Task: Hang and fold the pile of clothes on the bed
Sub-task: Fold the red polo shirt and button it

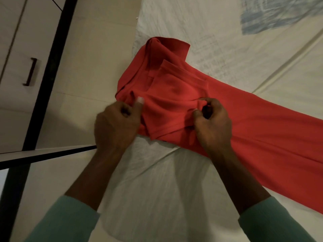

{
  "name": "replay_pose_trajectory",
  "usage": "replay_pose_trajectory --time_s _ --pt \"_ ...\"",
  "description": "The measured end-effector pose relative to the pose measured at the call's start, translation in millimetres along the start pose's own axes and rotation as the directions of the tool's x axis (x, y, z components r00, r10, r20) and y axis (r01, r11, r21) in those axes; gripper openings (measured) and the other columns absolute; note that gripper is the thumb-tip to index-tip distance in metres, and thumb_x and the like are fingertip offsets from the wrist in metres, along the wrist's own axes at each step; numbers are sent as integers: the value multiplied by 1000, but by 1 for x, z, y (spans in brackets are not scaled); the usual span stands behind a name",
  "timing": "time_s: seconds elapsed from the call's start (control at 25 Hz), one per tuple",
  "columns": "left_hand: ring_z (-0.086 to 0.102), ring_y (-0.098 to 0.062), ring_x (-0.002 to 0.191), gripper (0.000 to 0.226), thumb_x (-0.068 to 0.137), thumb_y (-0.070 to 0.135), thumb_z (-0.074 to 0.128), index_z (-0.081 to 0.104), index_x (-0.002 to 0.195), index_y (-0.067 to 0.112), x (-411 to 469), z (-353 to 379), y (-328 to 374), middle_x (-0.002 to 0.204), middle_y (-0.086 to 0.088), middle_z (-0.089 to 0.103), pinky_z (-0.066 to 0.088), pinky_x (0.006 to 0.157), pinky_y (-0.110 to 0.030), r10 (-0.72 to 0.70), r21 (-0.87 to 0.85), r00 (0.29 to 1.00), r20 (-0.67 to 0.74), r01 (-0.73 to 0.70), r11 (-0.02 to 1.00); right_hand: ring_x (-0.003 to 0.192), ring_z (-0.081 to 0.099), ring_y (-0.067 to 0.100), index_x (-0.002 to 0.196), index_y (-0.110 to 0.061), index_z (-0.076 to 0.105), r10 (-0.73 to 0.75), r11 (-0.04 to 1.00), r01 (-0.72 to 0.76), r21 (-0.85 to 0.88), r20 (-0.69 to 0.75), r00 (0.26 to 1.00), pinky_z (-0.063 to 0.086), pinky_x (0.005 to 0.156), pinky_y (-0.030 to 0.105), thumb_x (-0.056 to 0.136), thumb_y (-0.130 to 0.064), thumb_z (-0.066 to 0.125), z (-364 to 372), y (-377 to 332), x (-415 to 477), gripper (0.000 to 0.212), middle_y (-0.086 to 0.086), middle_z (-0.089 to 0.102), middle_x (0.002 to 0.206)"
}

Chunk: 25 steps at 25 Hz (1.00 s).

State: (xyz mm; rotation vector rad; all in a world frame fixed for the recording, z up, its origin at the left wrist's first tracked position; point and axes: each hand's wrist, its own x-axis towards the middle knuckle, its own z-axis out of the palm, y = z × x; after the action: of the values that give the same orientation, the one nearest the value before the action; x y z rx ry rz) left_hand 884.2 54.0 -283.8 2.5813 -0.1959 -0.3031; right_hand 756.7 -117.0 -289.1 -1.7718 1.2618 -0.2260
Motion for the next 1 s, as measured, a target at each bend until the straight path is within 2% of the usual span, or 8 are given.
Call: replay_pose_trajectory --time_s 0.12,0.32,0.4,0.48,0.56,0.68,0.84,1.0 --pt "64 -13 79 49 85 71 69 68 102 24 -29 15 2 84 12 67 49 74 -31 -39 -57 995 96 45 997 76 66 7 102 -28 71 38 998 -36 55 -42 998 54 78 33 88 -27 70 4 0 -3 14 -9 68 80" --pt "62 -16 75 32 93 44 73 70 78 17 -15 16 11 80 -6 71 52 75 -42 -239 -454 952 191 301 839 64 67 15 100 -29 71 159 951 -161 262 28 987 61 78 52 75 -34 73 9 5 1 26 -3 71 75" --pt "65 -22 78 41 85 56 75 72 81 15 -1 8 17 88 -15 74 56 77 -43 -337 -535 899 280 438 722 60 62 15 100 -28 73 165 942 -179 284 72 984 61 71 50 79 -23 72 8 7 -1 22 -2 68 73" --pt "70 -28 78 56 76 64 77 74 92 11 13 2 22 96 -23 75 58 73 -45 -337 -476 866 370 488 731 51 54 14 102 -24 76 185 921 -228 316 160 970 55 58 42 88 -8 67 5 5 -2 23 1 62 67" --pt "70 -26 79 45 87 49 77 74 95 5 24 1 25 96 -19 76 62 78 -49 -270 -430 891 364 418 800 47 48 14 110 -19 76 175 902 -254 348 243 954 48 50 32 93 1 65 2 5 -1 29 5 58 65" --pt "69 -11 88 9 98 34 69 75 98 28 36 -2 25 97 4 74 60 87 -38 -95 -464 956 278 221 858 51 52 20 123 -22 72 85 904 -177 389 242 966 54 57 38 88 9 68 5 9 -2 47 12 63 73" --pt "67 -27 107 45 98 33 65 56 142 32 33 7 11 97 6 65 53 99 -43 70 -189 975 210 -30 982 71 70 22 138 -27 56 -30 991 11 133 143 989 61 78 46 80 -7 81 12 13 -16 66 2 69 88" --pt "51 -30 133 52 99 38 60 50 147 21 -4 17 25 142 -11 52 40 108 -51 306 65 942 -138 -300 952 97 59 18 147 -30 44 -178 964 167 -207 -40 983 51 83 36 86 -36 78 5 13 -33 70 1 51 121"
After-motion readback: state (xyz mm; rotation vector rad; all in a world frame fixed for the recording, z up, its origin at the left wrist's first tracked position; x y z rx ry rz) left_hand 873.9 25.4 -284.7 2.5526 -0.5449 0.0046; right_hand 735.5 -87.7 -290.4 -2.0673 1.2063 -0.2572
